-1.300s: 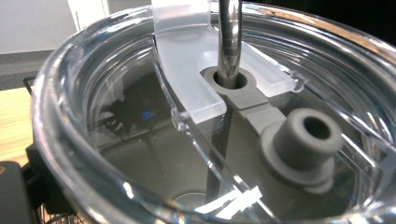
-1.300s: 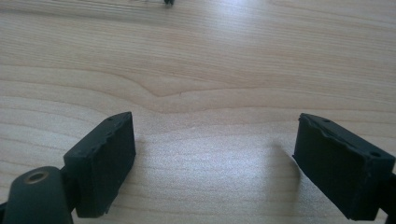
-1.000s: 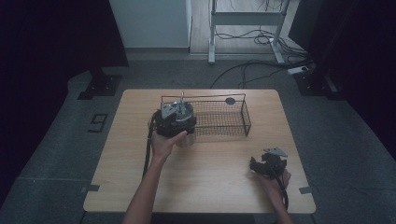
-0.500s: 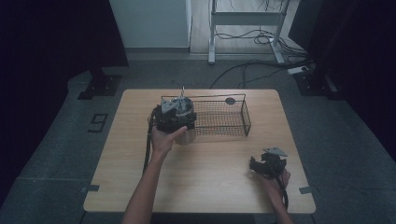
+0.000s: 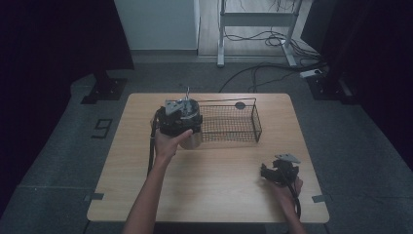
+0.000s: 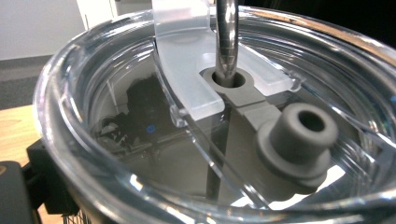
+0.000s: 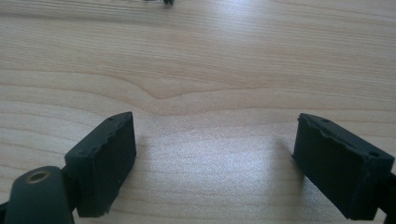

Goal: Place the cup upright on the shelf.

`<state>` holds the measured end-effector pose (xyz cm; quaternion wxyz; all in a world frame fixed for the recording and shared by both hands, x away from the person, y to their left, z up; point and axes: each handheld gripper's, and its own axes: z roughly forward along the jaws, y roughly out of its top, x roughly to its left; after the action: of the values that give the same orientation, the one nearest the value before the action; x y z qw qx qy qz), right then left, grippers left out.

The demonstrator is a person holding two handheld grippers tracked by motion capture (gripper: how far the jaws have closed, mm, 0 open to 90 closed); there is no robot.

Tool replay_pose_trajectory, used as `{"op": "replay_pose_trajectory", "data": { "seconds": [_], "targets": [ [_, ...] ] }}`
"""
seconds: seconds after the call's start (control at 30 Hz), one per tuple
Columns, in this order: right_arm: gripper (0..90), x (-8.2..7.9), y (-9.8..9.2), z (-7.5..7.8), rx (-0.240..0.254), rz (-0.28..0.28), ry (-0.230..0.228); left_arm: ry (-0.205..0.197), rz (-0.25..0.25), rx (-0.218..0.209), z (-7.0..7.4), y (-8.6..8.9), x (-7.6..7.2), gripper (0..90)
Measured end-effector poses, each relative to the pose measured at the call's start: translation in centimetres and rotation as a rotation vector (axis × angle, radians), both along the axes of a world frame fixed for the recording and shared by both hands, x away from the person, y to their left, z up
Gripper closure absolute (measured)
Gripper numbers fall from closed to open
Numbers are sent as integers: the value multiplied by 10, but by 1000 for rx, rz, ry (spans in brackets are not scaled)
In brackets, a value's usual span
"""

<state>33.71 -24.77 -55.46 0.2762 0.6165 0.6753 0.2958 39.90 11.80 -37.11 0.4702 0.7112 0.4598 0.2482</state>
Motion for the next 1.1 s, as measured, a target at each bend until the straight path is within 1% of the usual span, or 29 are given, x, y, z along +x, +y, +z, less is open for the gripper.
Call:
{"op": "replay_pose_trajectory", "data": {
  "seconds": [0.13, 0.27, 0.37, 0.47, 0.6, 0.77, 0.87, 0.93, 1.1],
  "targets": [
    [127, 0, 0, 0, 4, 0, 2, -7, -1, 7, 8, -3, 3, 32],
    [128, 0, 0, 0, 4, 1, 0, -2, 2, 1, 13, -4, 10, 33],
    [128, 0, 0, 0, 2, 1, 0, -4, 5, -1, 15, -5, 16, 33],
    [128, 1, -1, 0, 5, 1, 0, -4, 6, 11, 17, -7, 23, 32],
    [127, 1, -1, 0, 8, 1, 2, -3, 14, 13, 19, -8, 32, 33],
    [127, 1, 0, 0, 0, 1, -2, -8, 29, 20, 23, -9, 42, 33],
    [128, 1, 0, 0, -2, 0, -3, -8, 34, 32, 26, -9, 47, 33],
    [128, 1, 0, 0, -2, 0, -3, -7, 41, 31, 28, -10, 51, 33],
    [129, 1, 0, 0, -1, -2, -5, 0, 46, 40, 28, -13, 61, 33]
  ]
}}
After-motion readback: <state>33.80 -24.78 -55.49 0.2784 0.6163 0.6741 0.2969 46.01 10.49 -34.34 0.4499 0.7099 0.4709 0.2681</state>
